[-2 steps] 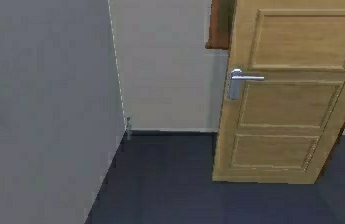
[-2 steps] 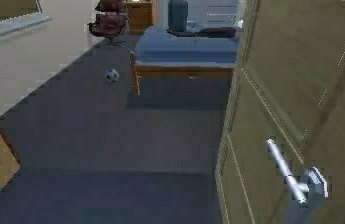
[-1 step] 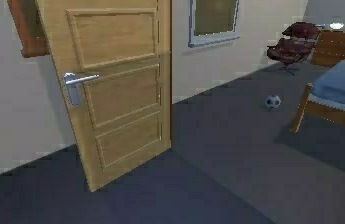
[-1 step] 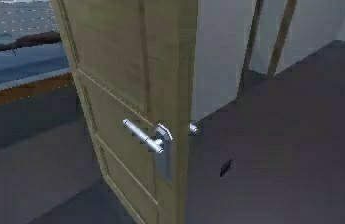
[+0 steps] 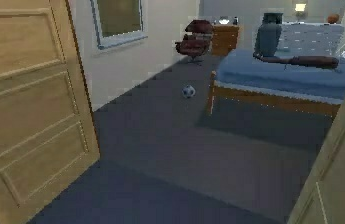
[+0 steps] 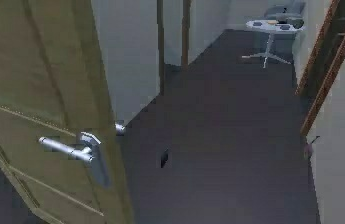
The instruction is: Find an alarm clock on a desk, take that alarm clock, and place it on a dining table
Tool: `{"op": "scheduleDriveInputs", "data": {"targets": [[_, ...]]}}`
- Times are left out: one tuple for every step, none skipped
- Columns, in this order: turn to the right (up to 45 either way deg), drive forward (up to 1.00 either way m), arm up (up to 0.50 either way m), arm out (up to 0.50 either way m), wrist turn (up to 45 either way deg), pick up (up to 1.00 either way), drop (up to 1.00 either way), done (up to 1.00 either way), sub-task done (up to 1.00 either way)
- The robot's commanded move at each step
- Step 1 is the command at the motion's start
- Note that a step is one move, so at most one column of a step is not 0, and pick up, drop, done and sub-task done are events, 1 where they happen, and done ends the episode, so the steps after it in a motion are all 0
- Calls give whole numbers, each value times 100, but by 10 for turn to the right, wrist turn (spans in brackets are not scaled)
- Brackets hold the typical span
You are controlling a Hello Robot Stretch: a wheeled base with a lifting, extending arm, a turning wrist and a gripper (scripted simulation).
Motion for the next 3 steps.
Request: {"op": "scheduleDriveInputs", "data": {"targets": [[0,100,0,0,0,0,0,0,0],[0,100,0,0,0,0,0,0,0],[60,0,0,0,0,0,0,0,0]]}}
